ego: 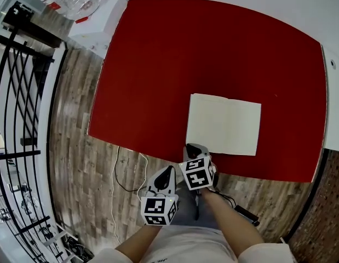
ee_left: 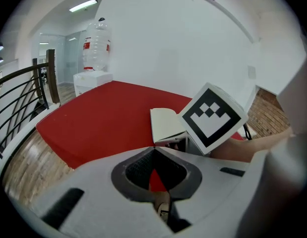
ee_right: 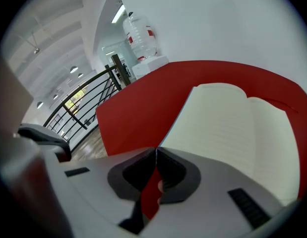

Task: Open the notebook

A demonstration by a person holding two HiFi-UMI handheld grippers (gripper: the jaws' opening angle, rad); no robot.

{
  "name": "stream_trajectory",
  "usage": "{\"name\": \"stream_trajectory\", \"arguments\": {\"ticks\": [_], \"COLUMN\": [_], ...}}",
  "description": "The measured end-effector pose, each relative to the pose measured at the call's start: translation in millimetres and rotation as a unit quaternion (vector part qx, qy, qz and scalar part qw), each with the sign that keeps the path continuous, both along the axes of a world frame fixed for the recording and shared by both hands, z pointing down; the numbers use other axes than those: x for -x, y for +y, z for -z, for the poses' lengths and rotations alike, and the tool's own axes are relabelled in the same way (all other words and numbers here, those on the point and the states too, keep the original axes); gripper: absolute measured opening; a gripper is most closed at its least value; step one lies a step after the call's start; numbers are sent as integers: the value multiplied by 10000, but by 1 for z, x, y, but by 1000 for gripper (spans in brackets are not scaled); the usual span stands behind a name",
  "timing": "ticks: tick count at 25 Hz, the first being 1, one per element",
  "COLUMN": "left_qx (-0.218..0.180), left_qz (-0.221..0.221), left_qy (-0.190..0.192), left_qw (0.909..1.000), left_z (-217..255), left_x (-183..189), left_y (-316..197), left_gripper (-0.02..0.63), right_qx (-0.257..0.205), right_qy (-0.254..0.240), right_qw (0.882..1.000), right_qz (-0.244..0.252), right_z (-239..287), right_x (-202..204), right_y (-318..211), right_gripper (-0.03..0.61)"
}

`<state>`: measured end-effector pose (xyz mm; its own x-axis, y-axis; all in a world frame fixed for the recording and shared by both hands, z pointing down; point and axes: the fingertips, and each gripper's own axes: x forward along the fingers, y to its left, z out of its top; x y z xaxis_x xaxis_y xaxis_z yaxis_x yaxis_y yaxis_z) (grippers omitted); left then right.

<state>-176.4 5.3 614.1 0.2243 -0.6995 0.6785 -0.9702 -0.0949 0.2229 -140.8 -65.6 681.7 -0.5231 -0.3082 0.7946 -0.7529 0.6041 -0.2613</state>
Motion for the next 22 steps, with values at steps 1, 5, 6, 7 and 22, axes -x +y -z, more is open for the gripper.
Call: {"name": "stream_trajectory", "arguments": {"ticks": [1, 5, 6, 7, 22], "left_qx": [20, 42, 43, 46, 61], "left_qz": [17, 103, 121, 133, 142], "left_qy": [6, 35, 43, 52, 119], "left_qw": [10000, 9999, 9999, 9999, 9998], "left_z": [-1, -5, -6, -7, -9], "left_x": [2, 8, 9, 10, 14], "left_y": [2, 4, 4, 4, 3], "left_gripper": [6, 6, 6, 6, 6], "right_qx": [28, -75, -105, -126, 44], "right_qy": [47, 232, 271, 293, -108], "right_qw": [10000, 9997, 9995, 9995, 9999], "right_qz": [1, 67, 76, 73, -53], "right_z": [-3, -7, -8, -8, -9], "right_x": [0, 3, 4, 5, 13], "right_y": [0, 0, -1, -1, 5], "right_gripper": [14, 14, 14, 14, 66]}}
